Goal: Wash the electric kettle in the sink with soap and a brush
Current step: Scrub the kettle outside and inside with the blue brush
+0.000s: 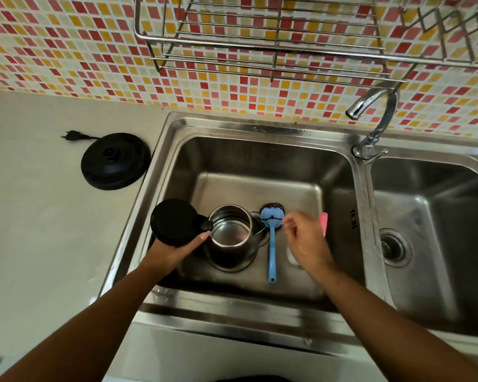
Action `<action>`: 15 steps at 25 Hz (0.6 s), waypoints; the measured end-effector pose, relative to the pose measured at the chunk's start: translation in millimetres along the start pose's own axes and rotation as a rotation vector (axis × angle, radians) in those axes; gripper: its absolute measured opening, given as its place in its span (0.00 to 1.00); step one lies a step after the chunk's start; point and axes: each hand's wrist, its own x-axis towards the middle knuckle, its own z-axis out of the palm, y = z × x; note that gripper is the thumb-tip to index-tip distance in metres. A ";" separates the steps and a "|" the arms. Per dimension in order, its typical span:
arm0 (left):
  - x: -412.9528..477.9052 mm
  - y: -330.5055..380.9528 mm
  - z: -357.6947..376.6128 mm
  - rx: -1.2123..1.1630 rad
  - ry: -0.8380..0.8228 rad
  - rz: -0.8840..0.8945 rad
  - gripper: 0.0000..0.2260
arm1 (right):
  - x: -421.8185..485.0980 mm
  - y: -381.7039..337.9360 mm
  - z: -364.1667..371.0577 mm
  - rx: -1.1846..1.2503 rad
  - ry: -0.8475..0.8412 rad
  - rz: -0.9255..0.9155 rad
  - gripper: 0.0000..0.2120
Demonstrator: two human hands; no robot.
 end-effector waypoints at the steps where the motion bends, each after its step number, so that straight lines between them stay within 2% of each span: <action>1: 1.6 0.9 -0.4 0.011 0.006 -0.042 0.21 | 0.0 0.5 16.9 -0.053 -0.141 0.094 0.07; 3: 5.6 -5.4 -1.1 0.030 0.032 -0.145 0.28 | -2.8 9.0 53.6 -0.151 -0.377 0.287 0.14; 4: 9.5 -10.5 -0.8 0.026 0.034 -0.198 0.33 | -3.8 10.5 67.7 -0.171 -0.433 0.386 0.18; 5: 11.2 -13.3 1.5 0.013 0.033 -0.245 0.40 | -5.0 10.1 79.9 -0.165 -0.461 0.469 0.20; 7: 13.3 -19.4 12.5 -0.068 0.069 -0.228 0.57 | -6.4 14.2 101.9 -0.095 -0.464 0.618 0.21; 8: 15.4 -19.9 18.3 -0.093 0.121 -0.190 0.57 | -5.0 15.9 109.4 -0.053 -0.441 0.696 0.20; 10: 23.2 -8.0 24.0 -0.112 0.210 -0.079 0.42 | -2.9 20.5 119.1 -0.040 -0.415 0.746 0.17; 12: 29.0 6.4 22.1 0.010 0.228 0.089 0.29 | -2.0 23.4 125.7 0.023 -0.419 0.758 0.16; 15: 27.7 24.2 4.8 0.199 0.214 0.212 0.17 | -4.3 6.7 99.9 0.307 -0.302 0.746 0.13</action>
